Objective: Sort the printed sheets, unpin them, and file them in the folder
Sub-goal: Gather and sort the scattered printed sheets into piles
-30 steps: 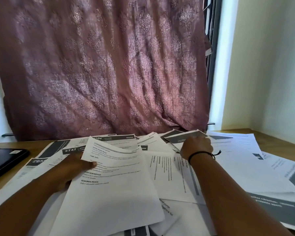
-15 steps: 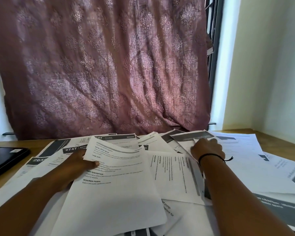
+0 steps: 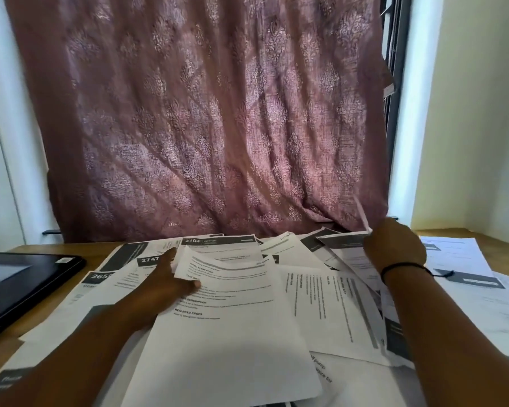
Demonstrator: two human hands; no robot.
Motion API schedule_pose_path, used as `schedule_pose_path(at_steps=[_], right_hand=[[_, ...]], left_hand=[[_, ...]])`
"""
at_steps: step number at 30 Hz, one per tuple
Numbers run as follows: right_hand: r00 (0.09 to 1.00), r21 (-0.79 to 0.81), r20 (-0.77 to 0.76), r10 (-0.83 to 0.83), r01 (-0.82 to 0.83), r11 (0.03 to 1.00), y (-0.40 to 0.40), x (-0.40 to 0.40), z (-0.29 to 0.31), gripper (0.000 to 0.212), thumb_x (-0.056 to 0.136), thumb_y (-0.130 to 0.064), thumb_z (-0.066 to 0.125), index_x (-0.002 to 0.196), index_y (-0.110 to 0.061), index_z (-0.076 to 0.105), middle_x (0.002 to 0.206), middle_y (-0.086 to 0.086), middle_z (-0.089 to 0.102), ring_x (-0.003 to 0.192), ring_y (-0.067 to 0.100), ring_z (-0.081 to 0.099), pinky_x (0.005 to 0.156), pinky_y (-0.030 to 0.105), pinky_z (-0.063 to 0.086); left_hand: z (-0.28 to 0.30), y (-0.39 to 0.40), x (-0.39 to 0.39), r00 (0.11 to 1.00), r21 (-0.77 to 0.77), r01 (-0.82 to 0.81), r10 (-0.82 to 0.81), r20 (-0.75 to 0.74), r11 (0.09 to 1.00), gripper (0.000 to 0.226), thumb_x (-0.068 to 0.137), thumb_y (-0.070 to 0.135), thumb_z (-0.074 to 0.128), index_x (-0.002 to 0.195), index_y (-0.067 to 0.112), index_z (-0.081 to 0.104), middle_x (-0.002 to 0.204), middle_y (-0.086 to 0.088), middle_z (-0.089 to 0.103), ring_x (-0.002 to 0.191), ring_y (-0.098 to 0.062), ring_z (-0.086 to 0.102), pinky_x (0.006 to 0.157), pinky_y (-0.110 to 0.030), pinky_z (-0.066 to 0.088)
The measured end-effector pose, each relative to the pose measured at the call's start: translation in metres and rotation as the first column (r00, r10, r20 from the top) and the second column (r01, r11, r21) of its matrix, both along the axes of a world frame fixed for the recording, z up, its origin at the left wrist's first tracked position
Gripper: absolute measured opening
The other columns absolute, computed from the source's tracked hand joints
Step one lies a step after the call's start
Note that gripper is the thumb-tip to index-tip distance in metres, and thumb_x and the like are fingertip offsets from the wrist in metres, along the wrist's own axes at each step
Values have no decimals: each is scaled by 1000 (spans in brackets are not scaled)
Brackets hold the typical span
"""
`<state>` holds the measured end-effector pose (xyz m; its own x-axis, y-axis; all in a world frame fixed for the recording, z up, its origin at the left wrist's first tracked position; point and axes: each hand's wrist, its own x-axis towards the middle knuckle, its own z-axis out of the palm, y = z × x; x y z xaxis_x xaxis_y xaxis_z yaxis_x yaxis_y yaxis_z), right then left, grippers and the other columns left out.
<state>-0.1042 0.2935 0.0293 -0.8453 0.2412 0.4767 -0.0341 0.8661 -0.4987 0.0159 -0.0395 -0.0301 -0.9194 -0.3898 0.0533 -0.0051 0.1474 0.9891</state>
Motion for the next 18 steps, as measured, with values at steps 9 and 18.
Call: schedule_pose_path(at_steps=[9,18], right_hand=[[724,394,247,644,-682,616,-126,92,-20,29,91,-40,54,101,-16,66,107,8,68,101,27,63,81,32,47],[728,146,225,647,-682,716,-84,30,-13,30,90,-43,60,90,-14,68,97,2,70,91,22,65,78,30,49]], left_hand=[[8,6,4,997,-294,35,-14,75,955,55,79,75,48,93,28,73,117,13,60,107,-13,55,98,-33,35],[-2,-6,-1,993,-218,104,-89,77,970,23,82,4,70,98,20,70,107,0,73,102,-22,68,100,-46,48]])
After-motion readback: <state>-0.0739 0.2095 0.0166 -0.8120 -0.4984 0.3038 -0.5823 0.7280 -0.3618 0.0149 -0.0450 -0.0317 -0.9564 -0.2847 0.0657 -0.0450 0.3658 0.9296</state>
